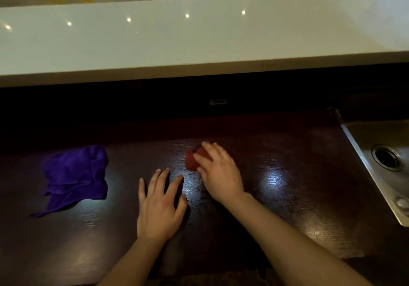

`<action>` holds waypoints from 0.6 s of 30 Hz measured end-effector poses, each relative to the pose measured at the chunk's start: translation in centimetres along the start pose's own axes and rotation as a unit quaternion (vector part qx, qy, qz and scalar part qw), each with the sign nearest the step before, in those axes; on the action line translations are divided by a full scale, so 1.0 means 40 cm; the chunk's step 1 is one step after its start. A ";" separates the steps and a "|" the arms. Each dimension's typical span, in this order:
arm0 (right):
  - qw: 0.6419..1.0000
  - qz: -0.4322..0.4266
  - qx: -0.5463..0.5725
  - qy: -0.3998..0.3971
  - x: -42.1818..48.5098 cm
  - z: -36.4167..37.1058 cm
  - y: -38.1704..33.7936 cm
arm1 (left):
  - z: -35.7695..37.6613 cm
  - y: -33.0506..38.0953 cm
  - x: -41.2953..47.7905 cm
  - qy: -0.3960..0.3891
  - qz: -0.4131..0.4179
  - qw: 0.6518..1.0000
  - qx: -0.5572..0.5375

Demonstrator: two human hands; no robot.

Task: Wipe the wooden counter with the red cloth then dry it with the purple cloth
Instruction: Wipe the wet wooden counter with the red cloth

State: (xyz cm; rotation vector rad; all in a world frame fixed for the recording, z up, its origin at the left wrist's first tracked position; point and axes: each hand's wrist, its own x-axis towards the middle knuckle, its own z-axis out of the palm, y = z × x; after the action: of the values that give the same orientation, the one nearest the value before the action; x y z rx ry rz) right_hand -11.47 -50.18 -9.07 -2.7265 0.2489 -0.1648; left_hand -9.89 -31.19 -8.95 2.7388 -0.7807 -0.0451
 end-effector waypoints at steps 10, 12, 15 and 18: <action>0.971 0.194 -0.038 0.136 -0.202 -0.123 0.243 | 0.010 -0.009 0.000 0.003 0.008 1.000 0.005; 0.983 0.143 -0.041 0.111 -0.194 -0.085 0.167 | 0.005 -0.004 -0.001 0.003 0.010 1.000 0.003; 0.997 -0.051 -0.060 0.024 -0.281 -0.036 0.102 | 0.001 0.000 -0.001 0.004 0.003 1.000 -0.001; 0.995 -0.055 -0.073 0.037 -0.345 -0.078 0.199 | 0.002 -0.003 -0.001 0.012 0.005 1.000 -0.004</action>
State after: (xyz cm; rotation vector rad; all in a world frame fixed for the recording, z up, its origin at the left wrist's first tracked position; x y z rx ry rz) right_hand -26.63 -55.84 -10.47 -2.8839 0.1347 -0.2891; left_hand -9.87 -31.09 -9.08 2.7231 -0.7873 -0.0130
